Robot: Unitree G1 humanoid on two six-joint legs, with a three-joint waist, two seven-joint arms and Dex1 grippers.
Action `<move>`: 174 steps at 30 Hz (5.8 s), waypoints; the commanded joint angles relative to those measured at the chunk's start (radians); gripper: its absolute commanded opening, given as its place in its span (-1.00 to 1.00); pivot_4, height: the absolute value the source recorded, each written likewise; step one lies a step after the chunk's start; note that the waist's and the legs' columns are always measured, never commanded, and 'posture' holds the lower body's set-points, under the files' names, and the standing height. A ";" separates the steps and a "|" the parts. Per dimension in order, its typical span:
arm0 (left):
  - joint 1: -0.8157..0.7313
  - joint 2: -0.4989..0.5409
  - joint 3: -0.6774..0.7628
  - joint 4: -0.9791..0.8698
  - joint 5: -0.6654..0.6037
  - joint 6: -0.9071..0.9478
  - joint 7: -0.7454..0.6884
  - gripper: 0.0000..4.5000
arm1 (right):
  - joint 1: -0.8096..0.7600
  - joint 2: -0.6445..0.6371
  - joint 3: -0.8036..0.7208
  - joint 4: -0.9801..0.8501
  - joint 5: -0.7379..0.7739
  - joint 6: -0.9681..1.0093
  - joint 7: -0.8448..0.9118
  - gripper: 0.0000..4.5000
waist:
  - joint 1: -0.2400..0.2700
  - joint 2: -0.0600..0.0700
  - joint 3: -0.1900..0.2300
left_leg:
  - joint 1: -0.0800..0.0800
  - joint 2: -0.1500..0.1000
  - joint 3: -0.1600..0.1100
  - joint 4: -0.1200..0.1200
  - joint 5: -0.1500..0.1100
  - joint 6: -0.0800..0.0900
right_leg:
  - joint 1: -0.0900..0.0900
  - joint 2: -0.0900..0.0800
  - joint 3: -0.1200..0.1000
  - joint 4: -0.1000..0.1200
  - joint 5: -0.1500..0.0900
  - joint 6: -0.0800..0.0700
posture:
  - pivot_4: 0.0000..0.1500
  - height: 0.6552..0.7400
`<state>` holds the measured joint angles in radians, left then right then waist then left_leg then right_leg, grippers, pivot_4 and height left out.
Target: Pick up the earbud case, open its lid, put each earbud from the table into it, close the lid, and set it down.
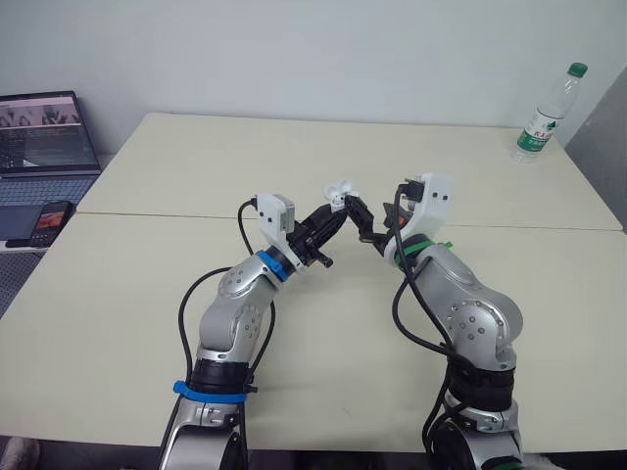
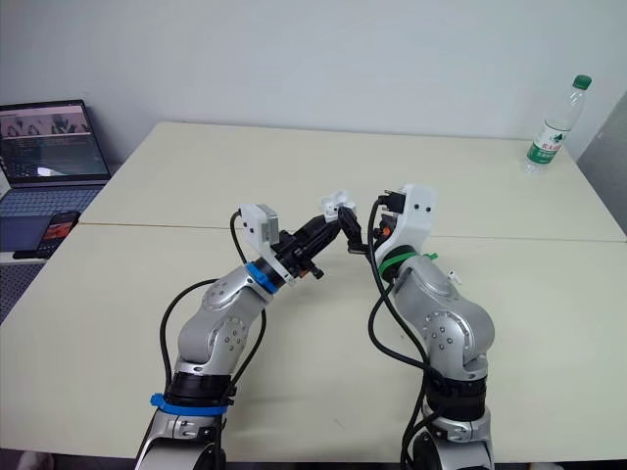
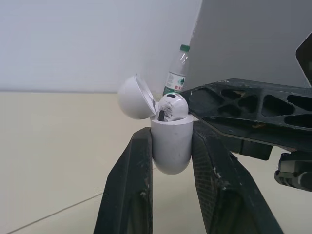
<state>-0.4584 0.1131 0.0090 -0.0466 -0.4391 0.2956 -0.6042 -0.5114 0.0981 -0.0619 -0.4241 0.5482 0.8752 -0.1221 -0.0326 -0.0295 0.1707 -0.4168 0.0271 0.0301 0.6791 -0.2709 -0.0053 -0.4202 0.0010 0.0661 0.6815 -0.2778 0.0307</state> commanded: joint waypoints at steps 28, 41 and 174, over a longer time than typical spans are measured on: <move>0.117 0.207 0.009 -0.167 -0.090 0.051 -0.169 -0.66 | -0.354 -1.032 0.454 0.685 -0.259 0.183 0.998 0.99 | -0.003 0.000 0.000 | 0.002 0.001 0.003 0.001 0.000 0.001 | 0.001 0.003 0.004 0.000 0.000 0.000 | 1.00 0.98; 0.146 0.201 -0.004 -0.205 -0.086 0.060 -0.142 -0.66 | -0.656 -0.800 0.694 1.110 -0.483 0.276 1.181 0.99 | 0.003 0.000 0.000 | 0.001 0.000 0.003 0.001 0.000 0.001 | 0.000 -0.002 0.001 -0.001 0.001 -0.001 | 1.00 0.98; 0.227 0.196 -0.003 -0.255 -0.090 0.072 -0.097 -0.66 | -0.118 -1.148 0.547 0.361 -0.880 -0.507 1.687 -0.38 | 0.002 0.001 0.002 | 0.018 0.001 0.003 0.000 0.004 0.001 | 0.015 0.000 0.002 -0.001 0.004 -0.001 | 1.00 0.98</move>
<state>-0.2269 0.3082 0.0047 -0.2660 -0.5185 0.3821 -0.6996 -0.6177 -1.0458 0.4952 -0.0356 -0.3317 0.3627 1.5275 -0.0307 -0.0288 0.1724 -0.3988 0.0279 0.0335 0.6792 -0.2669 -0.0044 -0.4050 0.0010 0.0680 0.6806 -0.2736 0.0295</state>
